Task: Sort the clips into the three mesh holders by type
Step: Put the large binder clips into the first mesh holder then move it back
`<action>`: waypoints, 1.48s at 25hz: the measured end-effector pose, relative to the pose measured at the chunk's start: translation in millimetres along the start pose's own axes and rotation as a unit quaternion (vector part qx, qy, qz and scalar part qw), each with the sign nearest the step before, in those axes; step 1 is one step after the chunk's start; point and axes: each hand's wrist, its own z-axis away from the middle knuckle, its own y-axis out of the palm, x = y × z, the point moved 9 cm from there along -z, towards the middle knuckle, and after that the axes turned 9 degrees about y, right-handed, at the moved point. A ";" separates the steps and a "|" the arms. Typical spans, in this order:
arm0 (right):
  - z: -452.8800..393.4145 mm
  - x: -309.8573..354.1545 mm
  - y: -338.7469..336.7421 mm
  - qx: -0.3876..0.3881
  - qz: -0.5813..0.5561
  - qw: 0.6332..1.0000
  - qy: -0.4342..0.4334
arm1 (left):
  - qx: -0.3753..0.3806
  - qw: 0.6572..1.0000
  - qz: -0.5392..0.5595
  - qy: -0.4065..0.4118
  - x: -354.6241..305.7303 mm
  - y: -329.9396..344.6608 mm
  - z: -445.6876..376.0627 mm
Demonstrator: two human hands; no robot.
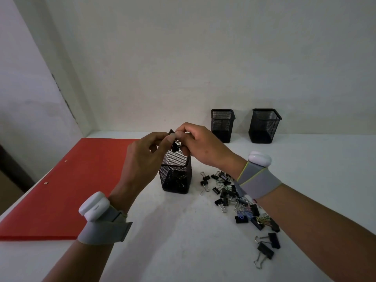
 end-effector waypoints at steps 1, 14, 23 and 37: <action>-0.1 1.3 1.0 0.002 -0.002 1.000 -0.001 | -0.002 1.000 0.012 -0.010 2.3 0.5 0.2; 80.4 -63.1 -48.8 -0.005 0.097 0.991 0.087 | -0.039 0.999 -0.003 -0.002 -16.9 -7.7 23.4; 165.5 -132.0 -60.1 -0.038 0.254 0.944 0.207 | 0.115 0.989 0.080 0.054 -53.2 82.9 90.8; 154.3 -141.7 -67.0 -0.078 -0.101 0.940 0.318 | 0.211 0.977 0.004 0.022 -17.8 114.3 120.6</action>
